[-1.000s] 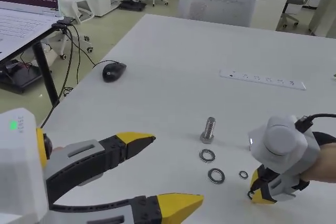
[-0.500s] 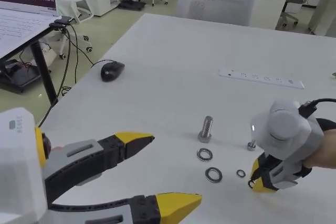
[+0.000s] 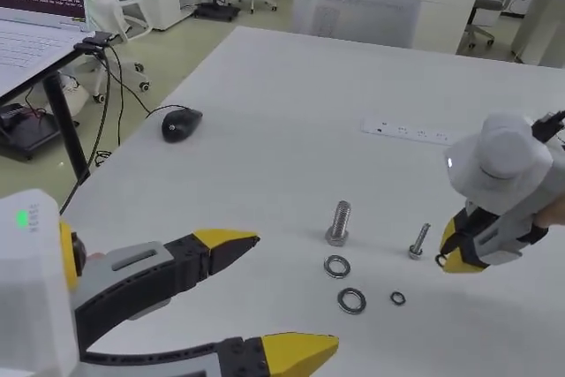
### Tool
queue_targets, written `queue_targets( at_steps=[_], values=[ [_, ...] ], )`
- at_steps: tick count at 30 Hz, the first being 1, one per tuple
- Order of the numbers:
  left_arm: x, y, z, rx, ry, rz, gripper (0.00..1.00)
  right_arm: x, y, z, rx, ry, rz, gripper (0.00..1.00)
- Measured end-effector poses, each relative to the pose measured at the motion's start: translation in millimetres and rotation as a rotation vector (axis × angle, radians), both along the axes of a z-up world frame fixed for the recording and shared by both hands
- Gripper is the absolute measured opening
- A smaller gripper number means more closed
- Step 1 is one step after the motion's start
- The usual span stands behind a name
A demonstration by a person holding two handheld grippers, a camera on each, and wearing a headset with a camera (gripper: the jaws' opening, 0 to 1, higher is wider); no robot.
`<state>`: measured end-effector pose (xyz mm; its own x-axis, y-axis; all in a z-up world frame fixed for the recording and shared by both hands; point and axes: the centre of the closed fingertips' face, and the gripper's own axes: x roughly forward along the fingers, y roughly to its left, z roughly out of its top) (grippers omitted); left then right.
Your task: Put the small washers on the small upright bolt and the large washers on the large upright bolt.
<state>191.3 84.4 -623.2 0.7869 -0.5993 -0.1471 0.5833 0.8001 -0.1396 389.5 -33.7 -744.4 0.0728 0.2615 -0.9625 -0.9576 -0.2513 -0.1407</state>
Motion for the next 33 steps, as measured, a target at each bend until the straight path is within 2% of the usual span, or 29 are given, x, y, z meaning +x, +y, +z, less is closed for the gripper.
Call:
queue_targets(
  at_steps=[4,8,19,33],
  values=[
    [2.1,-0.7,-0.2,-0.001,0.001,-0.001,0.58,15.8,4.1,11.4,-0.002,-0.03,-0.002,0.12],
    [3.5,-0.3,-0.5,-0.002,0.005,0.001,0.58,23.6,9.3,14.3,-0.006,-0.038,0.006,0.12],
    [8.7,4.2,-0.4,-0.004,0.011,0.018,0.58,34.8,16.6,0.7,-0.027,-0.022,0.007,0.12],
    [12.4,9.3,-8.3,-0.007,0.031,0.031,0.58,45.0,17.7,-13.1,-0.039,-0.007,0.001,0.12]
  ],
)
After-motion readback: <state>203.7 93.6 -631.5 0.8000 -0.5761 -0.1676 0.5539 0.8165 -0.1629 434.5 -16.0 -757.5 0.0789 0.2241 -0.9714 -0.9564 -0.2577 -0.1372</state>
